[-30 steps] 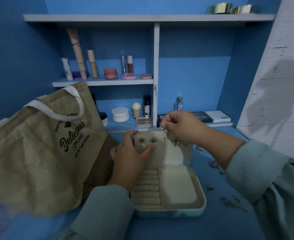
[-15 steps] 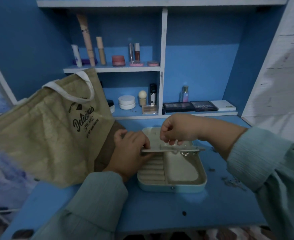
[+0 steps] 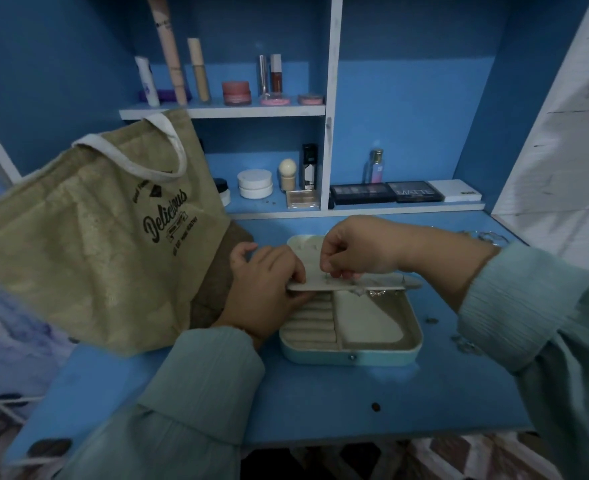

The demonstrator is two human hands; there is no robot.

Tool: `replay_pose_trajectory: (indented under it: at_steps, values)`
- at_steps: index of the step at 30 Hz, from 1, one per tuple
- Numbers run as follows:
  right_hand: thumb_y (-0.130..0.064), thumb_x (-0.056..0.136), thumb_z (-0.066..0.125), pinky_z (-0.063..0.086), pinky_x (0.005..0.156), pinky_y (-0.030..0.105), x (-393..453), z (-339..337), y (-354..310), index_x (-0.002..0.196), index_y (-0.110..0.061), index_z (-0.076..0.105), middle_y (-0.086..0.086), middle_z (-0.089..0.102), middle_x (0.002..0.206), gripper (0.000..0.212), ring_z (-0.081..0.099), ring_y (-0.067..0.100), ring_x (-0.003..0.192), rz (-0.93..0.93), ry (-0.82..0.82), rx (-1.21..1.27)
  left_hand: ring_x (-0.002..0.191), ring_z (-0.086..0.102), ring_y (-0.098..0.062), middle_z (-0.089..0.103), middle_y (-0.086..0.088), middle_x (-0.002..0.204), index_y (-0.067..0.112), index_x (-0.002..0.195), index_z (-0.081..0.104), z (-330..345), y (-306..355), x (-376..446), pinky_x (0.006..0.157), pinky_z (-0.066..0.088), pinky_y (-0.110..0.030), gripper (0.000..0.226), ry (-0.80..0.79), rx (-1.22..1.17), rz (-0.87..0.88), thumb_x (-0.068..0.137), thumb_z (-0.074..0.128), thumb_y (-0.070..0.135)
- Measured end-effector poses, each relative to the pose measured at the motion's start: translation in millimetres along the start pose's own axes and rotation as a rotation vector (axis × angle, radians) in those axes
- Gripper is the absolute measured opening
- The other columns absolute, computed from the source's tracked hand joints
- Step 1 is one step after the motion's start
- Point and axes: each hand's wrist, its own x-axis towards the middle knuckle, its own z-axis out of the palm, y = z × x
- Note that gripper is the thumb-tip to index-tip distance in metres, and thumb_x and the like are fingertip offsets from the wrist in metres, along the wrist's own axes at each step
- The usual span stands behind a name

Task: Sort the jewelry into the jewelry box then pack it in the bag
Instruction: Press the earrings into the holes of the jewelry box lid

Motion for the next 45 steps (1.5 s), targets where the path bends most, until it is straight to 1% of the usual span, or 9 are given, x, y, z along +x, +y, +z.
replay_pose_trajectory:
  at_steps: [5,8,13,19,23,28,35,39,45]
  values:
    - [-0.01,0.089,0.055,0.04,0.048,0.003,-4,-1,2,0.078,-0.021,0.064,-0.013,0.06,0.058,0.018,0.052,0.0,0.048,0.003,0.0,-0.018,0.072,0.041,-0.006,0.052,0.008,0.063,0.019,0.063,0.051,1,0,0,0.084,0.023,-0.031,0.025,-0.008,0.004,-0.008,0.071,0.056,0.043]
    - [-0.013,0.089,0.056,0.042,0.057,0.01,-4,0,0,0.078,-0.024,0.064,-0.014,0.059,0.06,0.017,0.05,-0.005,0.047,-0.018,0.007,-0.082,0.072,0.041,-0.006,0.052,0.008,0.064,0.019,0.063,0.051,1,0,-1,0.085,0.022,-0.031,0.027,-0.014,0.015,-0.003,0.072,0.055,0.044]
    - [-0.018,0.088,0.059,0.039,0.06,0.013,-7,1,-4,0.081,-0.023,0.064,-0.013,0.059,0.069,0.01,0.051,0.001,0.063,-0.052,0.008,-0.158,0.072,0.04,-0.006,0.053,0.007,0.064,0.019,0.063,0.051,1,0,-1,0.085,0.023,-0.032,0.027,-0.004,0.033,0.008,0.073,0.054,0.043]
    - [-0.019,0.087,0.06,0.037,0.057,0.013,-6,1,-7,0.083,-0.023,0.066,-0.016,0.054,0.072,0.008,0.048,0.001,0.064,-0.079,0.011,-0.241,0.071,0.041,-0.006,0.054,0.007,0.063,0.019,0.062,0.052,3,0,-3,0.086,0.023,-0.033,0.027,0.031,0.056,0.009,0.073,0.057,0.043]
    - [-0.02,0.089,0.057,0.041,0.067,0.02,-2,-1,-6,0.085,-0.026,0.063,-0.011,0.06,0.084,0.01,0.053,0.006,0.075,-0.08,-0.047,-0.269,0.071,0.04,-0.007,0.054,0.006,0.063,0.018,0.061,0.052,3,-1,-2,0.085,0.023,-0.033,0.03,0.039,0.069,0.038,0.074,0.055,0.046]
    - [-0.012,0.091,0.05,0.047,0.071,0.019,-2,-7,-4,0.084,-0.027,0.057,-0.012,0.062,0.077,0.018,0.056,0.0,0.061,-0.069,-0.141,-0.187,0.072,0.04,-0.007,0.054,0.007,0.064,0.027,0.072,0.04,5,-3,-3,0.085,0.023,-0.032,0.024,0.03,0.044,0.061,0.075,0.053,0.047]
    - [-0.019,0.088,0.053,0.048,0.083,0.03,2,-4,-6,0.095,-0.017,0.066,0.001,0.068,0.098,0.015,0.061,0.015,0.088,-0.112,-0.153,-0.36,0.074,0.04,-0.007,0.055,0.006,0.066,0.029,0.076,0.034,2,-2,-5,0.087,0.022,-0.033,0.025,0.012,0.036,0.074,0.077,0.049,0.049]
    - [-0.019,0.086,0.053,0.048,0.081,0.034,8,-2,-7,0.092,-0.009,0.067,0.007,0.069,0.095,0.018,0.056,0.015,0.079,-0.13,-0.15,-0.435,0.073,0.041,-0.007,0.054,0.007,0.065,0.028,0.073,0.038,4,-2,-5,0.087,0.022,-0.033,0.024,0.022,0.041,0.058,0.074,0.054,0.046]
    - [-0.019,0.086,0.057,0.046,0.074,0.025,10,-6,-6,0.088,-0.018,0.066,0.001,0.068,0.091,0.009,0.058,0.011,0.079,-0.138,-0.163,-0.351,0.072,0.041,-0.007,0.054,0.008,0.064,0.021,0.062,0.05,2,0,-4,0.086,0.023,-0.033,0.028,0.039,0.066,0.024,0.073,0.056,0.045]
